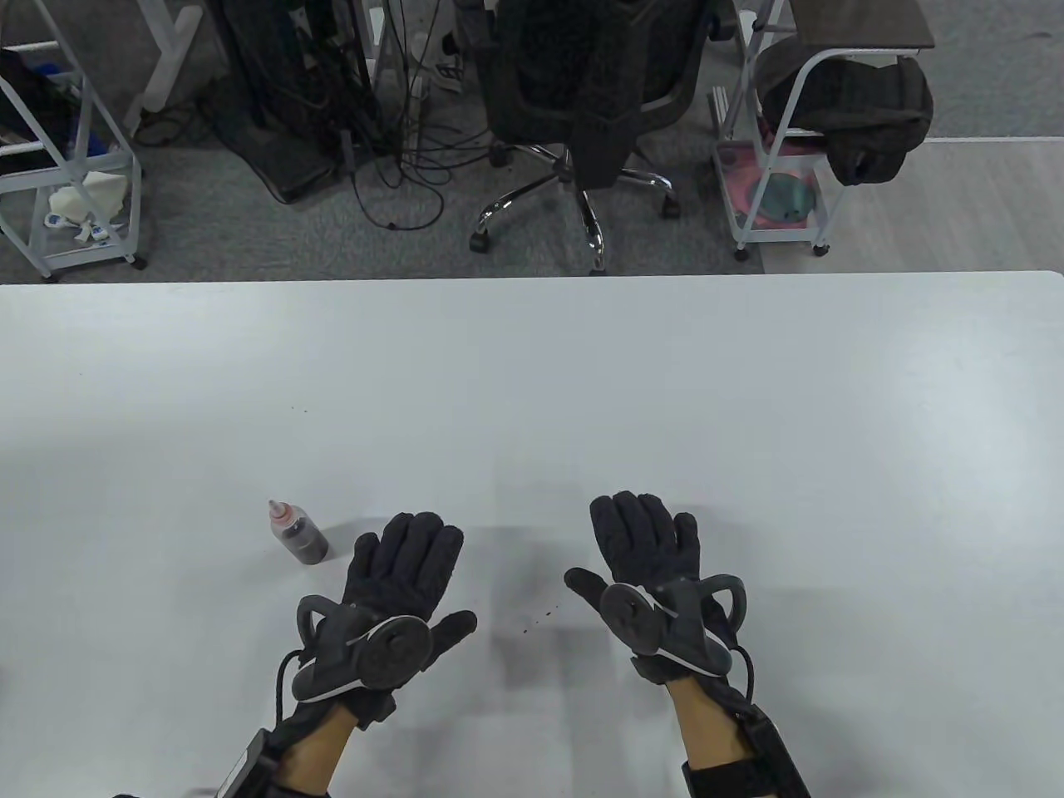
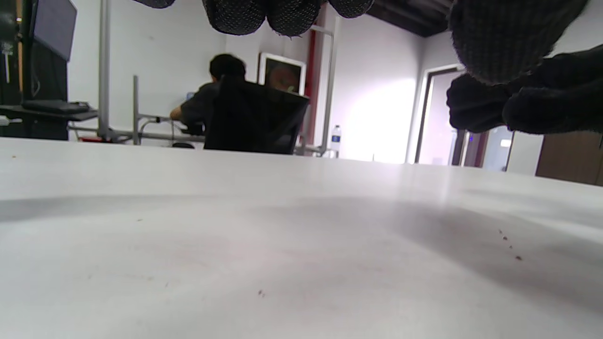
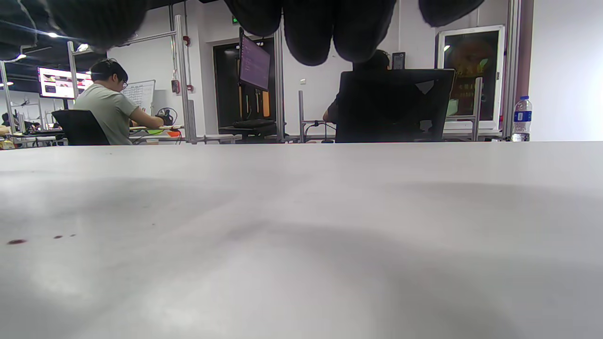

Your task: Open soy sauce bottle by twisting cap

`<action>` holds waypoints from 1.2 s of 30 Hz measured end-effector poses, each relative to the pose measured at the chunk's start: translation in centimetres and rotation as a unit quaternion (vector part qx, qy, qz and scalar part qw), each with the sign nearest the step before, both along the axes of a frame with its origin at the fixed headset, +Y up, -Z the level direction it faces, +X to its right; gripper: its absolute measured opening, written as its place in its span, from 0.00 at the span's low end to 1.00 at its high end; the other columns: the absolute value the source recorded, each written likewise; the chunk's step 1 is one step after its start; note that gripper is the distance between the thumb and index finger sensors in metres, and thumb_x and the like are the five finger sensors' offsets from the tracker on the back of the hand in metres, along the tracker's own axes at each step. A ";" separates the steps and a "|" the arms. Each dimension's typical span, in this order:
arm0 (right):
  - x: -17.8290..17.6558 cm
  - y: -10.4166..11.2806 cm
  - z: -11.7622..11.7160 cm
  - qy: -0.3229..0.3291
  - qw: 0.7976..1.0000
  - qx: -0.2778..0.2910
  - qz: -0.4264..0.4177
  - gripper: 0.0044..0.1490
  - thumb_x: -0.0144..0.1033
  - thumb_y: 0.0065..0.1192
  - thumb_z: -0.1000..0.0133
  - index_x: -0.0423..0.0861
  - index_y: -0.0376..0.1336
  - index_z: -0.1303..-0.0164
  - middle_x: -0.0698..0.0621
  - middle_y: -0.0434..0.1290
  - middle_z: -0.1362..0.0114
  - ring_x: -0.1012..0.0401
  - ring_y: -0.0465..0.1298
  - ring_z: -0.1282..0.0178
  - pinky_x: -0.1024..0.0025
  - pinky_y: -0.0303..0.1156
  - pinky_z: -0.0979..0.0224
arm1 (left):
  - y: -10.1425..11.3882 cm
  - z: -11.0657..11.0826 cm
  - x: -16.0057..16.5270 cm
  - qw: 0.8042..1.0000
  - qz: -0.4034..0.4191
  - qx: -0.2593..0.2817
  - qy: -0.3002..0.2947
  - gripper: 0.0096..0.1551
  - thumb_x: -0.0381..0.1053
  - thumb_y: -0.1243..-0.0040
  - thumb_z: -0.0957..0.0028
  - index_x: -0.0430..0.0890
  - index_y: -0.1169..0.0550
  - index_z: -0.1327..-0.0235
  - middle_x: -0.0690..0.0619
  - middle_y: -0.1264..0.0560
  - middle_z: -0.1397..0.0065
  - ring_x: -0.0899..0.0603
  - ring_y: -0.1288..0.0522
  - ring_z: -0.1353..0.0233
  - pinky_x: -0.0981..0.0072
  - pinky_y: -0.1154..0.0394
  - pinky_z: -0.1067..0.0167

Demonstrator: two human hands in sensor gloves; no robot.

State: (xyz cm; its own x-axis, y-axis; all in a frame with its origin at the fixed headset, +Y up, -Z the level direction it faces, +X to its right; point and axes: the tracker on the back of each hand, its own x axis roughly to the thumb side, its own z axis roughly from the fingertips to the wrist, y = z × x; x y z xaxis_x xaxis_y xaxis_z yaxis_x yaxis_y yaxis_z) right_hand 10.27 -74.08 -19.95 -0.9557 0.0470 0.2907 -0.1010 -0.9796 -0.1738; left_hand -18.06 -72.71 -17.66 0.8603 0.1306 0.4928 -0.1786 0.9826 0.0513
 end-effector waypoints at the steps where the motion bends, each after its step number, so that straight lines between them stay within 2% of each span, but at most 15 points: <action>1: 0.0 0.0 0.0 0.000 1.000 0.000 0.000 0.56 0.71 0.47 0.38 0.48 0.43 0.08 0.41 0.55 0.09 0.38 0.58 0.09 0.30 0.53 0.19 | 0.1 0.1 0.0 1.000 0.001 0.005 0.001 0.57 0.72 0.43 0.47 0.47 0.50 0.15 0.36 0.49 0.13 0.26 0.44 0.16 0.26 0.45 0.26; 9: 0.0 0.0 0.0 -0.001 1.000 0.000 -0.002 0.56 0.71 0.47 0.38 0.48 0.43 0.08 0.41 0.55 0.09 0.38 0.58 0.09 0.30 0.53 0.19 | 2.2 1.0 -1.0 0.994 0.015 0.107 0.032 0.56 0.71 0.42 0.47 0.48 0.51 0.15 0.38 0.50 0.12 0.28 0.45 0.15 0.27 0.46 0.25; 14: -0.1 -0.1 0.0 0.001 1.000 0.000 -0.002 0.56 0.71 0.47 0.38 0.48 0.43 0.08 0.41 0.55 0.09 0.38 0.58 0.09 0.30 0.53 0.19 | 3.8 1.3 -3.5 0.981 0.033 0.163 0.098 0.58 0.71 0.42 0.46 0.47 0.54 0.15 0.37 0.54 0.13 0.26 0.50 0.15 0.24 0.51 0.26; 17: -0.1 -0.1 0.0 0.003 1.000 0.001 -0.003 0.56 0.71 0.47 0.38 0.48 0.43 0.08 0.41 0.55 0.09 0.39 0.58 0.09 0.30 0.53 0.19 | 4.2 0.9 -5.5 0.972 0.055 0.173 0.148 0.60 0.71 0.43 0.45 0.45 0.58 0.17 0.36 0.57 0.13 0.25 0.52 0.15 0.24 0.52 0.27; 21: -0.2 -0.2 0.1 0.004 1.000 0.003 -0.006 0.56 0.71 0.47 0.38 0.48 0.43 0.08 0.41 0.55 0.09 0.39 0.58 0.09 0.30 0.53 0.19 | 3.9 0.1 -8.4 0.959 0.125 0.145 0.210 0.64 0.71 0.42 0.45 0.42 0.62 0.18 0.35 0.58 0.14 0.24 0.52 0.16 0.23 0.52 0.27; 25: -0.2 -0.2 0.1 0.005 1.000 0.004 -0.007 0.56 0.71 0.47 0.38 0.48 0.43 0.08 0.41 0.55 0.09 0.38 0.58 0.09 0.30 0.53 0.19 | 2.6 -1.0 -11.1 0.944 0.195 0.087 0.252 0.66 0.72 0.39 0.47 0.40 0.60 0.18 0.34 0.55 0.14 0.24 0.48 0.17 0.24 0.48 0.27; 29: -0.2 -0.2 0.1 0.005 1.000 0.004 -0.008 0.56 0.71 0.47 0.38 0.48 0.42 0.08 0.41 0.55 0.09 0.39 0.58 0.09 0.30 0.53 0.19 | 0.5 -2.4 -12.5 0.931 0.237 0.021 0.277 0.66 0.72 0.37 0.49 0.39 0.56 0.18 0.34 0.49 0.15 0.25 0.41 0.18 0.26 0.44 0.28; 31: -0.1 -0.2 0.1 0.004 1.000 0.003 -0.009 0.56 0.71 0.47 0.38 0.47 0.43 0.08 0.41 0.55 0.09 0.38 0.58 0.09 0.30 0.53 0.19 | -0.4 -3.0 -12.7 0.931 0.239 -0.014 0.275 0.65 0.72 0.36 0.50 0.39 0.54 0.17 0.34 0.44 0.16 0.26 0.36 0.20 0.27 0.42 0.28; 33: -0.1 -0.2 0.1 0.004 1.000 0.002 -0.010 0.56 0.71 0.47 0.38 0.48 0.42 0.08 0.41 0.55 0.09 0.38 0.58 0.09 0.30 0.53 0.19 | -0.8 -3.4 -12.8 0.927 0.245 -0.025 0.283 0.63 0.71 0.35 0.49 0.38 0.50 0.17 0.37 0.38 0.18 0.29 0.30 0.23 0.29 0.39 0.28; 36: -0.1 -0.2 0.1 0.004 1.000 0.002 -0.010 0.56 0.71 0.47 0.38 0.48 0.43 0.08 0.41 0.55 0.09 0.38 0.58 0.09 0.30 0.53 0.19 | -1.1 -3.7 -13.1 0.919 0.252 -0.019 0.304 0.59 0.67 0.35 0.48 0.39 0.48 0.18 0.38 0.36 0.19 0.31 0.27 0.25 0.32 0.37 0.29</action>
State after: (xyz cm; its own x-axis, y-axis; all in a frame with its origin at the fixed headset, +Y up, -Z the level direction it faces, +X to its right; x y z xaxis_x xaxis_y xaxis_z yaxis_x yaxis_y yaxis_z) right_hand 10.20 -74.28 -19.87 -0.9525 0.0646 0.2978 -0.1214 -0.9768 -0.1766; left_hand -31.20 -73.84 -21.33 0.8009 0.5944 -0.0728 -0.5604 0.7867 0.2588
